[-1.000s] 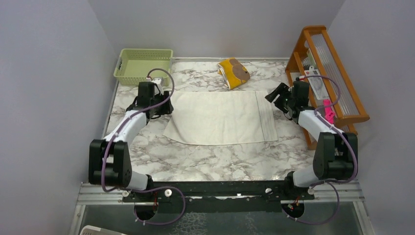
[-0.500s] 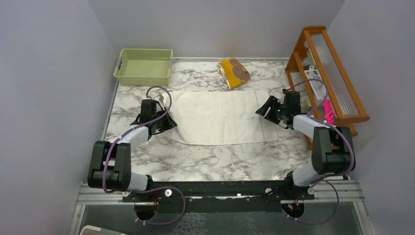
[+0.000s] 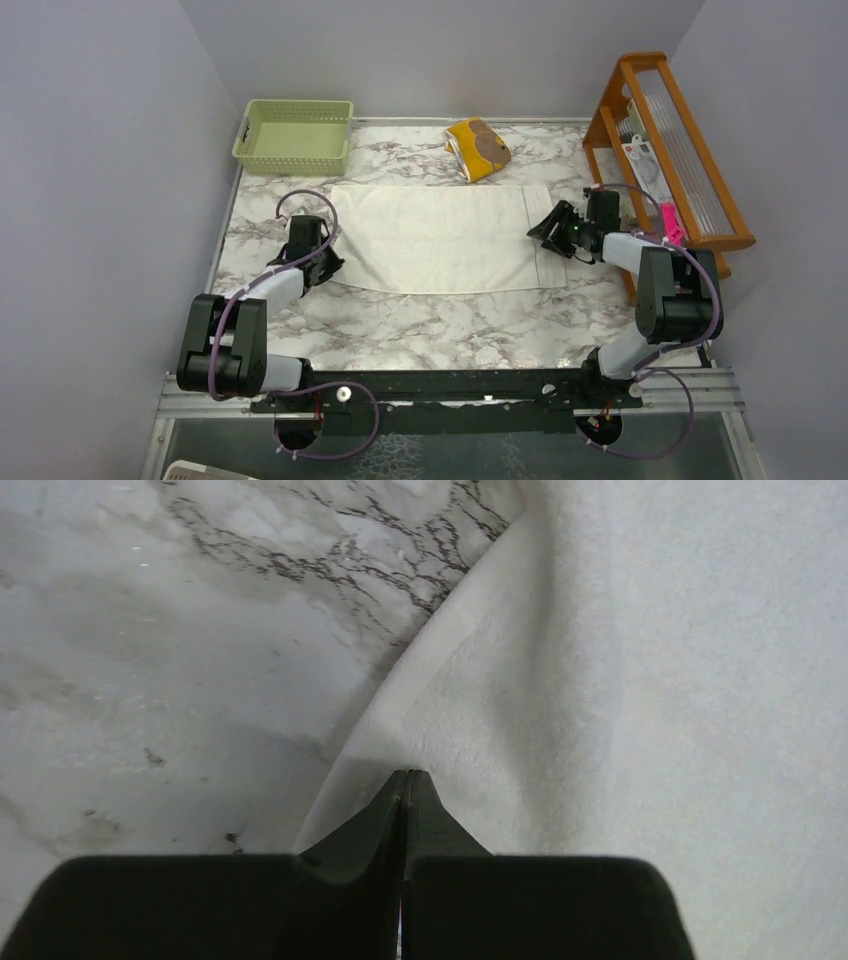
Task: Roll the towels
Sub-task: Flatten out the towel at the center of the board, then fold the towel at the center of the board.
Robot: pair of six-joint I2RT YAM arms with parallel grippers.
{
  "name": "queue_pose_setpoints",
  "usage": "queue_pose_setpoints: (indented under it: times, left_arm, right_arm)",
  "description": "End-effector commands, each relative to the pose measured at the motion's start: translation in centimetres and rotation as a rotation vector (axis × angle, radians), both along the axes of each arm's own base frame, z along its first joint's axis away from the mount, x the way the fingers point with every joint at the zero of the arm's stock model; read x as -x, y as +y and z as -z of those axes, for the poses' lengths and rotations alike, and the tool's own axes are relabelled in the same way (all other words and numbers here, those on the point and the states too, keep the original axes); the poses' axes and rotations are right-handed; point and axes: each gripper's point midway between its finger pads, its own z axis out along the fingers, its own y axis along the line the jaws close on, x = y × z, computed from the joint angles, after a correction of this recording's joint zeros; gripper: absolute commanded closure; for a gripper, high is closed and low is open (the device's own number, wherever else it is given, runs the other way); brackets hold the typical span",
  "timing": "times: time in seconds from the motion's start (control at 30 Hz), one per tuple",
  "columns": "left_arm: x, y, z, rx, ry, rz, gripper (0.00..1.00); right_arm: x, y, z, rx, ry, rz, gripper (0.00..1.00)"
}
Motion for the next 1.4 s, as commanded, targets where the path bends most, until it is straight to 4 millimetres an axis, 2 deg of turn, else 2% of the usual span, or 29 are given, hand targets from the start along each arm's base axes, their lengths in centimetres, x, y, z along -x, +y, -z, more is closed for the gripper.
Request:
queue_pose_setpoints:
  times: [0.0, 0.07, 0.13, 0.2, 0.27, 0.37, 0.5, 0.57, 0.63, 0.7, 0.8, 0.9, 0.97, 1.03, 1.23, 1.37]
  left_arm:
    - [6.1, 5.9, 3.4, -0.193, 0.231, -0.319, 1.00]
    - [7.7, 7.2, 3.1, -0.229, 0.284, -0.440, 1.00]
    - [8.6, 7.4, 2.7, -0.224, 0.308, -0.483, 1.00]
    - [8.5, 6.8, 2.1, -0.180, 0.291, -0.484, 1.00]
    - [7.5, 6.1, 0.8, -0.129, 0.240, -0.474, 1.00]
    - [4.3, 5.8, -3.2, -0.111, 0.103, -0.426, 1.00]
    - [-2.1, 5.4, -10.0, -0.209, -0.110, -0.213, 1.00]
    - [-4.9, 5.0, -12.2, -0.272, -0.177, -0.093, 0.80]
    - [-7.7, 3.9, -13.2, -0.314, -0.221, 0.063, 0.59]
    - [-10.1, 3.4, -12.7, -0.355, -0.200, 0.174, 0.55]
    - [-13.0, 3.5, -11.1, -0.402, -0.145, 0.273, 0.50]
    - [-15.1, 3.7, -8.2, -0.423, -0.082, 0.371, 0.42]
    - [-16.3, 3.9, -6.0, -0.430, -0.039, 0.414, 0.40]
    - [-17.1, 4.3, -4.8, -0.440, -0.019, 0.434, 0.40]
    - [-20.6, 4.2, -4.5, -0.460, -0.078, 0.445, 0.35]
    - [-21.9, 4.0, -3.4, -0.453, -0.070, 0.466, 0.35]
  right_arm:
    - [2.4, -3.7, 2.2, 0.044, 0.127, 0.113, 0.45]
    - [2.5, -5.1, 1.9, 0.062, 0.134, 0.160, 0.45]
    - [2.5, -5.8, 1.4, 0.081, 0.123, 0.183, 0.45]
    - [2.2, -5.9, 0.4, 0.088, 0.096, 0.188, 0.45]
    - [1.6, -6.0, -1.0, 0.090, 0.053, 0.185, 0.45]
    - [0.0, -6.1, -3.9, 0.096, -0.048, 0.176, 0.42]
    - [-3.0, -7.0, -8.1, 0.142, -0.190, 0.191, 0.37]
    - [-4.9, -7.8, -9.5, 0.187, -0.233, 0.194, 0.36]
    - [-6.9, -8.7, -10.1, 0.241, -0.252, 0.189, 0.36]
    - [-8.6, -9.9, -9.5, 0.288, -0.222, 0.202, 0.37]
    - [-10.5, -10.2, -7.9, 0.322, -0.188, 0.174, 0.38]
    - [-12.0, -10.1, -6.1, 0.357, -0.152, 0.158, 0.38]
    - [-12.9, -10.2, -5.9, 0.380, -0.151, 0.162, 0.38]
    - [-13.7, -9.8, -5.9, 0.382, -0.163, 0.150, 0.39]
    - [-15.1, -8.9, -6.8, 0.384, -0.204, 0.112, 0.39]
    - [-15.5, -8.1, -7.3, 0.421, -0.220, 0.089, 0.39]
